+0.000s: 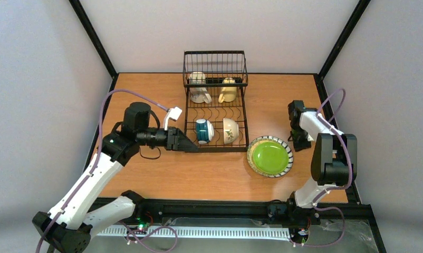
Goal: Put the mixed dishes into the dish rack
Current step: Move the plate to the center of the board, then grab the plate at the center of the board.
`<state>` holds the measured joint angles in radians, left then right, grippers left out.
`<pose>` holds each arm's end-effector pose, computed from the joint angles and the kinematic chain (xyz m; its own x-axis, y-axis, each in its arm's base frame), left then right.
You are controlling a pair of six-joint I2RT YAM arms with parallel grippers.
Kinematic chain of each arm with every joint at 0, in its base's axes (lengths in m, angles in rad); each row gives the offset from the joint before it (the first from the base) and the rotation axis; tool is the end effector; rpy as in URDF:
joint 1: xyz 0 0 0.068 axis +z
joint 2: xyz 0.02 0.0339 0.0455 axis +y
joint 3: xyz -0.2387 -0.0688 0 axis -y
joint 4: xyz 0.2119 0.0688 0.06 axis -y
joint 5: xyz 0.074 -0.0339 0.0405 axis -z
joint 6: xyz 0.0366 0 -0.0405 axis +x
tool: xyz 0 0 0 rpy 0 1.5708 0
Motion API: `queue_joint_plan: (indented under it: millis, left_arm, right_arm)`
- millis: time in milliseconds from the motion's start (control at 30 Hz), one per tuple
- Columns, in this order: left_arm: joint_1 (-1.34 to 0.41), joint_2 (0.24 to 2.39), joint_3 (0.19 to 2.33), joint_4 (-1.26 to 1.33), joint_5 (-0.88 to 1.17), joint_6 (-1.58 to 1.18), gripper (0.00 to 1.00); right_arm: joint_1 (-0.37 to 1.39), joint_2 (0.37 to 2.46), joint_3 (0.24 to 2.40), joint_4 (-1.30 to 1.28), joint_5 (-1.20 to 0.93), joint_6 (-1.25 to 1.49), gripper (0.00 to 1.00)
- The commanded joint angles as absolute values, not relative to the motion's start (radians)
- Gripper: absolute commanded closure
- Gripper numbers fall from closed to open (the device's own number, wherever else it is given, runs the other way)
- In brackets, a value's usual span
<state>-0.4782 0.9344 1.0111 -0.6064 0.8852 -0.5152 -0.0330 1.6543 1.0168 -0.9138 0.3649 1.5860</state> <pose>0.1367 -0.1028 0.3324 -0.8261 0.0768 -0.5582 0.5486 0.3362 -0.7655 0.2474 -0.0212 0.1653 0.0530 0.9328 -0.3564 0.9986 -0.0472 0.0249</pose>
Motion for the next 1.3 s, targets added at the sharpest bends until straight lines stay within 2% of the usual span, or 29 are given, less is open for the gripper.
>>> queue_joint_plan:
  millis: [0,100,200,333,500,633,900,1100,1267]
  left_arm:
    - [-0.485,0.932,0.992,-0.624,0.887,-0.502,0.00]
    - [-0.485,0.947,0.973,-0.626,0.885,-0.498,0.00]
    - [-0.484,0.978,0.965,-0.653,0.891,-0.475,0.00]
    - [-0.485,0.997,0.957,-0.682,0.880,-0.448,0.00]
    - [-0.485,1.025,0.954,-0.703,0.863,-0.427,0.00]
    - [-0.485,1.046,0.949,-0.741,0.807,-0.403,0.00]
    - [-0.485,1.064,0.936,-0.758,0.757,-0.418,0.00]
    - [-0.484,1.076,0.940,-0.750,0.750,-0.423,0.00]
    - [-0.485,1.086,0.946,-0.741,0.759,-0.432,0.00]
  right_arm:
    - [-0.025,1.644,1.167,-1.013,0.540,1.503,0.13]
    - [-0.028,1.638,1.267,-1.053,0.600,1.425,0.14]
    - [-0.027,1.620,1.307,-1.036,0.563,1.331,0.13]
    - [0.009,1.533,1.230,-0.962,0.487,1.206,0.11]
    - [0.133,1.403,1.124,-0.910,0.405,1.059,0.11]
    - [0.273,1.325,1.128,-0.957,0.376,0.977,0.13]
    - [0.582,1.214,1.061,-1.093,0.245,1.077,0.13]
    - [0.831,1.213,0.918,-1.128,0.216,1.290,0.12]
    - [0.958,1.246,0.861,-1.102,0.205,1.388,0.12]
